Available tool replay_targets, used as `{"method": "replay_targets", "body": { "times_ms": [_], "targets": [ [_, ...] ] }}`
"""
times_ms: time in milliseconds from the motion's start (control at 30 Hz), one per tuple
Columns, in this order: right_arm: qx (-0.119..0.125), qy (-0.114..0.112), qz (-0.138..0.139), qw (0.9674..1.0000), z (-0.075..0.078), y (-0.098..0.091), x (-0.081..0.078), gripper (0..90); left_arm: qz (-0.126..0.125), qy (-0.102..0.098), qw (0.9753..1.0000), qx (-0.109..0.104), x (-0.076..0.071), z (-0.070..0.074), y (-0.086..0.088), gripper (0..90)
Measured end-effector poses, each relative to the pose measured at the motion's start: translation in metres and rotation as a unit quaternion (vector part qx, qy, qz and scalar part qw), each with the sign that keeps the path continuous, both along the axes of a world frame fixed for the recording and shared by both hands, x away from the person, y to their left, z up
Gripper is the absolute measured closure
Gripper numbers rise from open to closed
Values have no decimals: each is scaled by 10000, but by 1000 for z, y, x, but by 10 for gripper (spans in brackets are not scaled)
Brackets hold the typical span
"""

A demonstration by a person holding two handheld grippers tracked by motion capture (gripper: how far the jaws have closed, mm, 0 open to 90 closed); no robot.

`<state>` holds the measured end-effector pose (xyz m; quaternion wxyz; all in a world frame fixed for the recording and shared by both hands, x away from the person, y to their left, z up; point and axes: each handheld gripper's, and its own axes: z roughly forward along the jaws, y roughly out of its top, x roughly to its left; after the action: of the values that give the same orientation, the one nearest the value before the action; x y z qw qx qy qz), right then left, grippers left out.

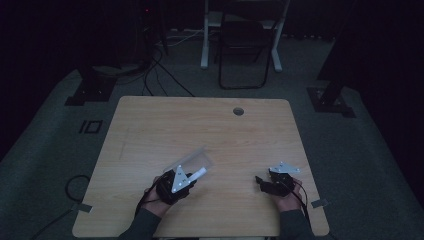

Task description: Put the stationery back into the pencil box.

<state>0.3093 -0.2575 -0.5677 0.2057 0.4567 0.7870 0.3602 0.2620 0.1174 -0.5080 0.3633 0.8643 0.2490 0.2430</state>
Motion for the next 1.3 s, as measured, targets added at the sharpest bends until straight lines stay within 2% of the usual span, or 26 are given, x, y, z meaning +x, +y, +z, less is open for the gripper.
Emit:
{"method": "replay_targets", "body": {
  "times_ms": [400, 1300],
  "targets": [
    [-1, 0, 0, 10000, 0, 0, 0, 336, 194, -146, 9997, 61, 4, -3, 1, 707],
    [-1, 1, 1, 10000, 0, 0, 0, 335, 340, -141, 9992, 132, 13, -7, 2, 707]
  ]
}}
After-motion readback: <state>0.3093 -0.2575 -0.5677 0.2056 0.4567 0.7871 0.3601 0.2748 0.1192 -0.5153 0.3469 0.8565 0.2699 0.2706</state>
